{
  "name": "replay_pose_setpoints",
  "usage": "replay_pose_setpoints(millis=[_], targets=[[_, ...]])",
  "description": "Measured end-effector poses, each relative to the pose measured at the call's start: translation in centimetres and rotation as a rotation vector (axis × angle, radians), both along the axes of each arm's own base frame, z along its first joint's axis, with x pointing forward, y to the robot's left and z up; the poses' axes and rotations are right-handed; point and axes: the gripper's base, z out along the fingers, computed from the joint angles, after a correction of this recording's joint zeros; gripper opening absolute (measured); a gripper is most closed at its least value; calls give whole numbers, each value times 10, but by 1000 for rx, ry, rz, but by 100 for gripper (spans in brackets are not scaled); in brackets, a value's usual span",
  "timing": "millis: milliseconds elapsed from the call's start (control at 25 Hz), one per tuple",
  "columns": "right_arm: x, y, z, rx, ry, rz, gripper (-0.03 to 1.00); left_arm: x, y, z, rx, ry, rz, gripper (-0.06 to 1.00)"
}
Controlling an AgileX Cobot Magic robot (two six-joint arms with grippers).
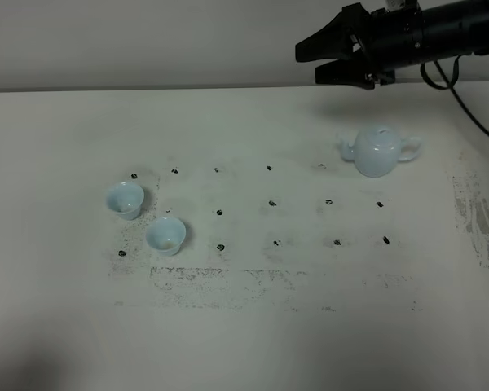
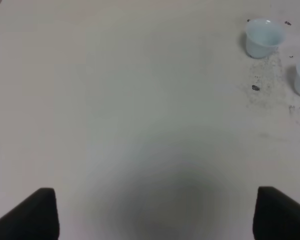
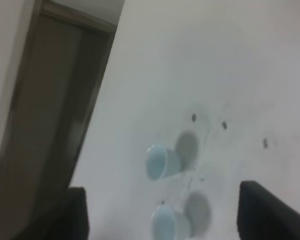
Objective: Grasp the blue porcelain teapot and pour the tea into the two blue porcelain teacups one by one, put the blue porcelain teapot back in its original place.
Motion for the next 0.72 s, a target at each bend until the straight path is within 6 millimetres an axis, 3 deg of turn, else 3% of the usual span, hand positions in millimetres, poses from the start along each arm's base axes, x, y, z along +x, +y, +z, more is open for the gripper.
replay_pose_setpoints(millis=[200, 320, 520, 720], targets=[[9, -23, 28, -241, -151, -9, 60, 0, 0, 0, 0, 0, 0, 75], [11, -35, 32, -423, -198, -12, 60, 0, 0, 0, 0, 0, 0, 75], [13, -51, 16, -640, -168, -16, 60, 0, 0, 0, 0, 0, 0, 75], [20, -60, -13, -740, -110, -2, 59, 0, 0, 0, 0, 0, 0, 75]])
